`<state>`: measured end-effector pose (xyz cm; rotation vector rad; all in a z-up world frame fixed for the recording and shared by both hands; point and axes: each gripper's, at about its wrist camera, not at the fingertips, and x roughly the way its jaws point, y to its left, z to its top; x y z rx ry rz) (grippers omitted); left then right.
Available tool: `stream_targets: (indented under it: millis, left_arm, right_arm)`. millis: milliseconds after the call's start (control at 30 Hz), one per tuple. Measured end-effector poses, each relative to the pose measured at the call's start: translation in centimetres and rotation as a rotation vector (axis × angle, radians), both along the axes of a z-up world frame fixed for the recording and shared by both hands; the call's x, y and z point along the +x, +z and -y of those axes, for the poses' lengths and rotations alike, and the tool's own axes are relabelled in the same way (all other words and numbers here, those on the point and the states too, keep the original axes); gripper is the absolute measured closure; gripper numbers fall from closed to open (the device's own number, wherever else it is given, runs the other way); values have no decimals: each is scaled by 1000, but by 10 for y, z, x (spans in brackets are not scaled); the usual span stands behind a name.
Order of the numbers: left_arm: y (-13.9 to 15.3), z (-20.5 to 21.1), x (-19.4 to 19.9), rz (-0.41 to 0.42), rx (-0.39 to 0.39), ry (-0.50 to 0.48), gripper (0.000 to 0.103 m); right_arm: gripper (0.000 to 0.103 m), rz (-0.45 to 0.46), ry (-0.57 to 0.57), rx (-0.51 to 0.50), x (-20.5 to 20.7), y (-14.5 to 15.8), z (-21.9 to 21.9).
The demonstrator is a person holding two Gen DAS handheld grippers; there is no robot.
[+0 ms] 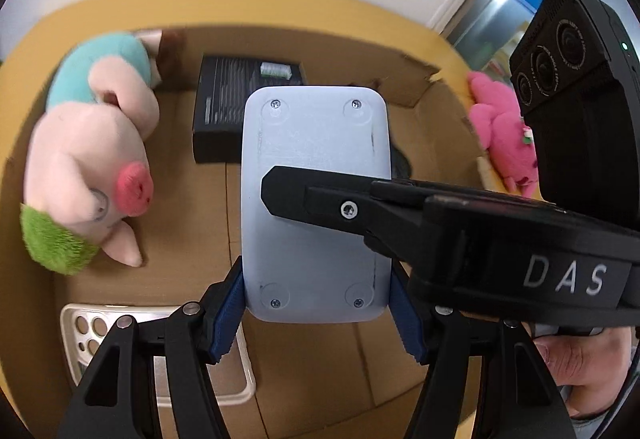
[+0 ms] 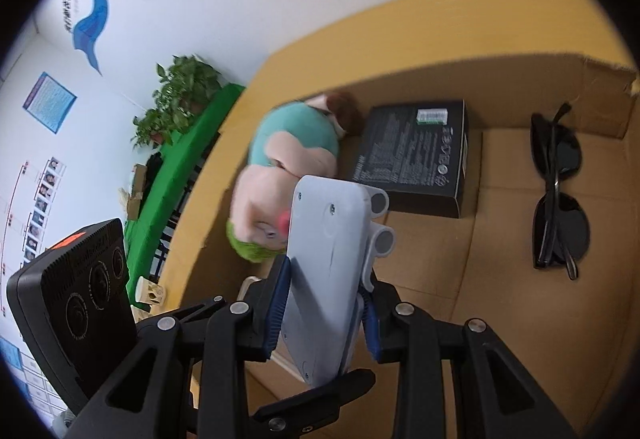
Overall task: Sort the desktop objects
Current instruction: 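Carry the white power bank with the left tool into the cardboard box and release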
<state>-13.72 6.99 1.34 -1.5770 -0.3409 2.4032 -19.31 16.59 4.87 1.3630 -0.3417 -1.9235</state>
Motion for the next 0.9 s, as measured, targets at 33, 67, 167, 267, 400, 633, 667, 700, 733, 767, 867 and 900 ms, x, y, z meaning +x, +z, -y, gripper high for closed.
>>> stream_targets:
  millis: [33, 67, 167, 267, 400, 633, 667, 700, 733, 767, 867, 900]
  left_arm:
    - [-7, 0, -6, 28, 0, 5, 34]
    - [-13, 0, -11, 55, 0, 10, 34]
    - [-27, -2, -21, 121, -16, 17, 34]
    - [-40, -1, -28, 197, 17, 31, 34]
    - [-43, -5, -30, 229, 10, 31, 34]
    - [-40, -18, -25, 239, -19, 28, 25]
    - [-36, -21, -22, 221, -40, 19, 23]
    - [-30, -22, -19, 198, -60, 12, 23]
    - [-21, -24, -13, 155, -86, 7, 23]
    - [-11, -23, -7, 114, -112, 10, 23]
    - [24, -16, 21, -30, -144, 31, 19]
    - [36, -13, 35, -94, -163, 38, 17]
  right_arm:
    - [71, 27, 1, 5, -6, -10, 2]
    - [71, 52, 0, 6, -11, -20, 2]
    - [71, 128, -3, -5, -24, -45, 3]
    - [71, 165, 1, 23, -29, -60, 6]
    - [70, 188, -7, 52, -31, -69, 9]
    - [59, 177, -19, 96, -26, -70, 12]
    - [53, 174, -23, 99, -25, -68, 11]
    - [50, 160, -30, 109, -24, -64, 10]
    - [47, 143, -36, 120, -22, -58, 7]
    - [46, 122, -44, 128, -19, -52, 4]
    - [32, 43, -66, 124, -1, -23, -14]
    - [30, 14, -72, 110, 9, -12, -23]
